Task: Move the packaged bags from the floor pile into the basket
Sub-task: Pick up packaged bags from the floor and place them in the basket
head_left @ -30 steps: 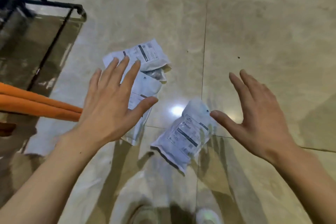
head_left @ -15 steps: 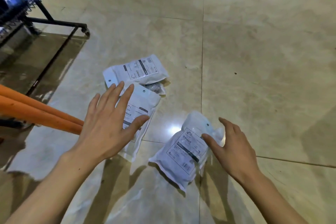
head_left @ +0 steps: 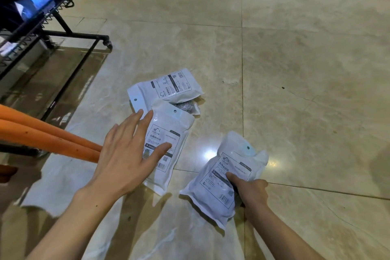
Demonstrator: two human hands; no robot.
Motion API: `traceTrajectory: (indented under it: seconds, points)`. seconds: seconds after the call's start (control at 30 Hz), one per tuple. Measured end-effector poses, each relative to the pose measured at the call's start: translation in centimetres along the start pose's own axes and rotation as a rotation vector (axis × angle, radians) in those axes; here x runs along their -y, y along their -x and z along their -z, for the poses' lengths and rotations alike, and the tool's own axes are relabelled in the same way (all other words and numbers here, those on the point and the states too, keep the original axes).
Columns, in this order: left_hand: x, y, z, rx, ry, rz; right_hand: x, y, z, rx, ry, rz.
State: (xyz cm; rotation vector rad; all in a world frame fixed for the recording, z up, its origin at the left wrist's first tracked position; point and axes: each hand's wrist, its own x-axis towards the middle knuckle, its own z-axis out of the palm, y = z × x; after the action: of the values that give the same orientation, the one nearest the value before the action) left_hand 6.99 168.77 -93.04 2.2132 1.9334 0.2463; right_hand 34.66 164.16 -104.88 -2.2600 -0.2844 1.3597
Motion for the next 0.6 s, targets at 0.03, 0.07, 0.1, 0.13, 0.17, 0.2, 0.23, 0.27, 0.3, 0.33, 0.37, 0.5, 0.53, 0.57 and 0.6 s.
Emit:
traceTrajectory:
  seconds: [0.03,0.07,0.1,0.13,0.17,0.2,0.23,0.27,0.3,0.33,0.37,0.5,0.53,0.57,0.6]
  points:
    - [0.1,-0.1,-0.4,0.010,0.011,0.005,0.1,-0.3,-0.2,0.033,-0.033,0.000]
    - [0.3,-0.2,-0.9,0.019,0.026,0.015,0.3,-0.4,-0.3,0.076,-0.080,0.000]
    - [0.5,-0.3,-1.3,0.022,0.050,0.028,0.4,-0.6,-0.3,0.121,-0.134,0.011]
    - [0.7,-0.5,-1.7,0.023,0.083,0.045,0.5,-0.5,-0.2,0.164,-0.184,0.033]
    - [0.9,-0.7,-2.2,0.028,0.125,0.067,0.6,-0.2,0.0,0.209,-0.240,0.062]
    - [1.1,-1.0,-2.7,0.042,0.170,0.097,0.9,0.3,0.4,0.258,-0.285,0.099]
    - [1.4,-1.3,-3.4,0.058,0.211,0.123,1.0,0.4,0.6,0.303,-0.325,0.133]
    - [1.9,-1.7,-4.1,0.081,0.244,0.147,1.3,0.6,1.0,0.354,-0.358,0.156]
    - [2.2,-2.2,-4.9,0.104,0.276,0.171,1.5,0.6,1.4,0.401,-0.393,0.162]
    - [2.6,-2.8,-5.6,0.123,0.314,0.205,1.8,0.6,1.9,0.442,-0.426,0.157]
    - [3.1,-3.5,-6.4,0.134,0.357,0.248,2.1,0.7,2.3,0.482,-0.454,0.147]
    - [4.5,-6.4,-9.2,0.199,0.465,0.523,3.7,1.1,3.3,0.597,-0.501,0.130]
    - [4.7,-7.0,-9.8,0.224,0.483,0.595,4.1,1.2,3.5,0.627,-0.511,0.141]
    - [4.8,-7.4,-10.3,0.244,0.498,0.652,4.5,1.4,3.7,0.648,-0.518,0.154]
    - [4.8,-7.7,-10.6,0.265,0.507,0.696,5.0,1.5,3.8,0.666,-0.521,0.167]
